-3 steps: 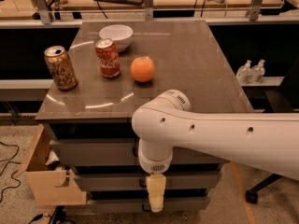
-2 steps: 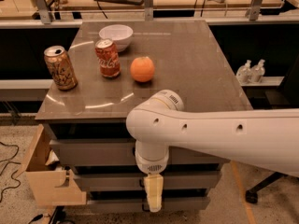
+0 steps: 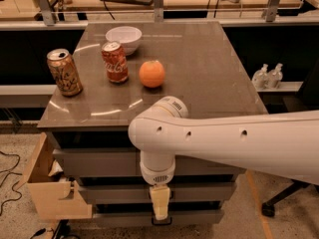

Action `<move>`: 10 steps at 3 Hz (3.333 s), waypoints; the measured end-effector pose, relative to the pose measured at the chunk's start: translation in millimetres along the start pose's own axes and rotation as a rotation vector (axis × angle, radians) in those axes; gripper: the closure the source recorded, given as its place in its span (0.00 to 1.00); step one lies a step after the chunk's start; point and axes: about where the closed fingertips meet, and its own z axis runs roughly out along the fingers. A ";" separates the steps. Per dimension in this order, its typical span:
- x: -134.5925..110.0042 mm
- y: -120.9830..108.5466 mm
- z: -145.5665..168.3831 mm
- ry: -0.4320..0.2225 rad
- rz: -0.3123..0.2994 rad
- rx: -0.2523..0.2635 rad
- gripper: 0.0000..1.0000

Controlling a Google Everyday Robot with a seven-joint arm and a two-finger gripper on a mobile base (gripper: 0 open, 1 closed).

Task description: Open top drawer

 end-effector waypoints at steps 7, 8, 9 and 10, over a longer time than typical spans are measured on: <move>0.6 15.0 -1.0 0.001 0.016 0.017 1.00; 0.2 32.1 -5.6 0.001 0.044 0.049 1.00; 0.4 34.0 -6.3 0.001 0.044 0.049 1.00; 1.5 35.6 -9.2 0.002 0.050 0.059 1.00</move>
Offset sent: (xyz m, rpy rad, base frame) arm 0.0000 0.0000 0.0000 -0.0001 0.0000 0.0000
